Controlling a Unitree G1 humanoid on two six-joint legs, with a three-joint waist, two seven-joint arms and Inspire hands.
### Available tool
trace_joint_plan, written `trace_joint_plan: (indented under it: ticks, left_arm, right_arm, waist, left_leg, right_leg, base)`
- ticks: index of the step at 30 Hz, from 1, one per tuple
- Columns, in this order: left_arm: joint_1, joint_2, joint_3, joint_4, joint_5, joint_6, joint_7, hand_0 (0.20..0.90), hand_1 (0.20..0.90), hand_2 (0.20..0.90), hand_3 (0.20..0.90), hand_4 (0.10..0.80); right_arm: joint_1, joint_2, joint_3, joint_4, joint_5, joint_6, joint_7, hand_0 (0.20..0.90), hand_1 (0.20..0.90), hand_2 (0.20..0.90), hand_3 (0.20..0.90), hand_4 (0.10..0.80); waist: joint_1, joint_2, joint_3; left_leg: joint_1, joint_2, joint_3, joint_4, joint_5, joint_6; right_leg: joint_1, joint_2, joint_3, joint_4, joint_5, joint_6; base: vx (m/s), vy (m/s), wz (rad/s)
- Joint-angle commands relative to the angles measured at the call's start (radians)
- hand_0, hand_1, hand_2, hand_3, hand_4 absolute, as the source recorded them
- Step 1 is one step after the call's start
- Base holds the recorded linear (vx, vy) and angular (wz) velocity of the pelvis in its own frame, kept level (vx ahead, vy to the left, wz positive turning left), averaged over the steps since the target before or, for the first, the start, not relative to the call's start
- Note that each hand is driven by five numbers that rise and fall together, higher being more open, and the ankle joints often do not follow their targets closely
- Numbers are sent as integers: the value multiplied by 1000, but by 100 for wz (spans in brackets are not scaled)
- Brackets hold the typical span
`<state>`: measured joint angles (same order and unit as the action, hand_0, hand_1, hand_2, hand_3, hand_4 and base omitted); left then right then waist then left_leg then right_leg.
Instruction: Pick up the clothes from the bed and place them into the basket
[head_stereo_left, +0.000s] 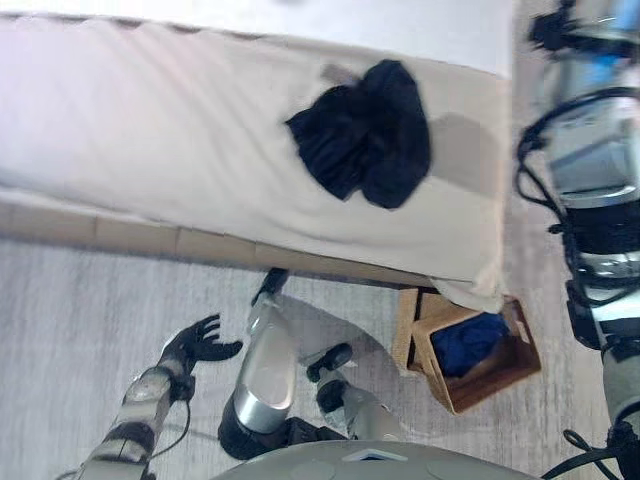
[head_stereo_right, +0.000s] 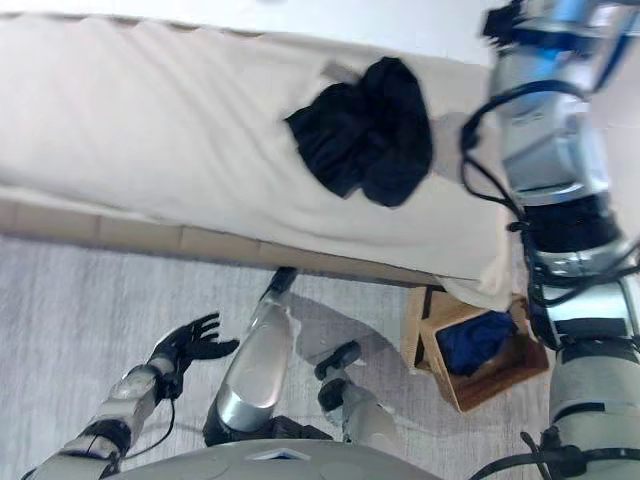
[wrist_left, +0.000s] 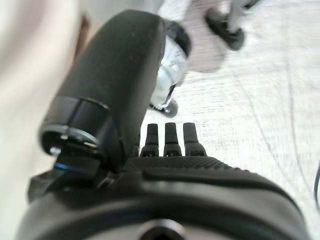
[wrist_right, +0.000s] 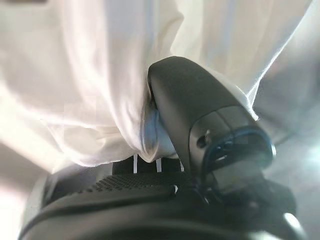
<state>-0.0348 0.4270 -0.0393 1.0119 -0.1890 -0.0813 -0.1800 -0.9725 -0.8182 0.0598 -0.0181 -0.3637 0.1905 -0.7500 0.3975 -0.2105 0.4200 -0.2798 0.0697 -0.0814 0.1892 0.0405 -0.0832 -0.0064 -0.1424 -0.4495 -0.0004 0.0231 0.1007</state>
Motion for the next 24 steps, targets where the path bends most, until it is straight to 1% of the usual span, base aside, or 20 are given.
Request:
trace_joint_plan:
  ticks: [1, 2, 5, 6, 7, 9, 10, 13, 14, 15, 16, 18, 19, 21, 22, 24]
  left_arm:
    - [57, 16, -60, 51, 94, 27, 18, 900, 900, 900, 900, 800]
    - [47, 14, -76, 59, 101, 46, 23, 900, 900, 900, 900, 800]
    - [27, 3, -104, 54, 110, 75, 22, 900, 900, 900, 900, 800]
    - [25, 2, -107, 51, 112, 81, 19, 900, 900, 900, 900, 800]
    - [18, -5, -113, 44, 114, 96, 17, 900, 900, 900, 900, 800]
    - [4, -19, -126, 36, 130, 113, -2, 900, 900, 900, 900, 800]
    - [3, -21, -129, 36, 133, 112, -4, 900, 900, 900, 900, 800]
    - [-2, -38, -152, 28, 154, 107, -35, 900, 900, 900, 900, 800]
    - [2, -43, -162, 22, 158, 102, -45, 900, 900, 900, 900, 800]
    - [3, -46, -170, 19, 153, 103, -47, 900, 900, 900, 900, 800]
    - [7, -52, -182, 9, 172, 97, -59, 900, 900, 900, 900, 800]
    - [8, -53, -214, 1, 187, 85, -68, 900, 900, 900, 900, 800]
    - [1, -50, -229, -5, 195, 80, -76, 900, 900, 900, 900, 800]
    - [-25, -47, -271, -11, 184, 75, -80, 900, 900, 900, 900, 800]
    - [-63, -43, -299, -25, 153, 71, -72, 900, 900, 900, 900, 800]
    - [-107, -37, -320, -36, 130, 66, -68, 900, 900, 900, 900, 800]
  right_arm:
    - [91, -85, -38, -27, 71, 30, -48, 300, 300, 300, 200, 100]
    - [128, -103, -55, -11, 95, 48, -21, 300, 300, 300, 200, 100]
    - [185, -113, -73, 5, 117, 69, 27, 300, 300, 300, 200, 100]
    - [194, -115, -76, 8, 124, 70, 36, 300, 300, 300, 200, 100]
    - [222, -120, -89, 15, 142, 62, 64, 300, 300, 300, 200, 100]
    - [286, -110, -104, 36, 177, 48, 158, 300, 300, 300, 200, 100]
    - [297, -109, -106, 37, 185, 53, 176, 300, 300, 300, 200, 100]
    - [373, -98, -113, 69, 209, 49, 298, 300, 300, 300, 200, 100]
    - [395, -96, -112, 85, 196, 48, 339, 300, 300, 300, 200, 100]
    - [405, -96, -112, 93, 192, 44, 348, 300, 300, 300, 200, 100]
    - [425, -96, -117, 115, 188, 56, 357, 300, 300, 300, 200, 100]
    - [421, -97, -117, 153, 217, 52, 336, 300, 300, 300, 200, 100]
    - [410, -98, -113, 173, 213, 65, 329, 300, 300, 300, 200, 100]
    - [373, -108, -93, 224, 200, 85, 317, 300, 300, 300, 200, 100]
    - [318, -122, -65, 270, 214, 92, 303, 300, 300, 300, 200, 100]
    - [247, -131, -26, 328, 232, 105, 291, 300, 300, 300, 200, 100]
  waist:
    - [-80, 68, -232]
    - [-121, 79, -261]
    - [-174, 102, -287]
    - [-181, 105, -290]
    - [-202, 114, -298]
    - [-243, 133, -313]
    - [-248, 136, -314]
    - [-281, 156, -312]
    - [-292, 162, -310]
    - [-296, 165, -306]
    - [-304, 172, -296]
    - [-313, 182, -279]
    - [-316, 191, -265]
    - [-325, 208, -228]
    - [-332, 223, -178]
    - [-339, 240, -122]
  left_leg:
    - [129, -28, 64, -246, -5, 65]
    - [163, -19, 95, -244, -17, 66]
    - [209, -8, 143, -239, -33, 68]
    - [215, -7, 150, -238, -36, 68]
    - [225, -6, 163, -234, -38, 69]
    - [250, -2, 191, -227, -47, 67]
    - [254, -1, 195, -225, -48, 67]
    - [275, 7, 213, -215, -50, 60]
    - [279, 12, 214, -210, -46, 55]
    - [279, 15, 214, -206, -45, 51]
    - [277, 22, 208, -190, -42, 45]
    - [264, 29, 194, -161, -41, 39]
    - [252, 32, 183, -141, -40, 35]
    - [219, 36, 164, -107, -36, 24]
    - [178, 32, 151, -81, -31, 19]
    - [136, 35, 144, -62, -24, 12]
  right_leg:
    - [77, 14, 52, 89, -95, 29]
    - [82, 20, 75, 78, -107, 26]
    - [94, 26, 109, 65, -119, 19]
    - [94, 26, 113, 65, -119, 17]
    - [93, 27, 122, 63, -115, 13]
    - [94, 30, 143, 69, -118, 2]
    - [95, 31, 146, 72, -120, -1]
    - [98, 34, 163, 94, -135, -17]
    - [100, 37, 170, 104, -142, -25]
    - [102, 39, 175, 110, -147, -30]
    - [104, 45, 182, 123, -155, -43]
    - [89, 52, 190, 152, -165, -58]
    - [73, 54, 192, 176, -172, -67]
    - [33, 53, 197, 216, -181, -80]
    - [-12, 50, 202, 247, -185, -87]
    - [-62, 49, 203, 273, -185, -93]
  base:
    - [101, -131, -56]
    - [90, -128, -60]
    - [61, -139, -57]
    - [34, -117, -47]
    - [56, -160, -53]
    - [65, -204, -52]
    - [43, -145, -37]
    - [68, -179, -36]
    - [85, -193, -32]
    - [96, -266, -26]
    - [79, -261, -16]
    - [14, -271, -13]
    - [-93, -237, -15]
    - [-256, -200, -7]
    - [-458, -184, 2]
    - [-477, -193, -2]
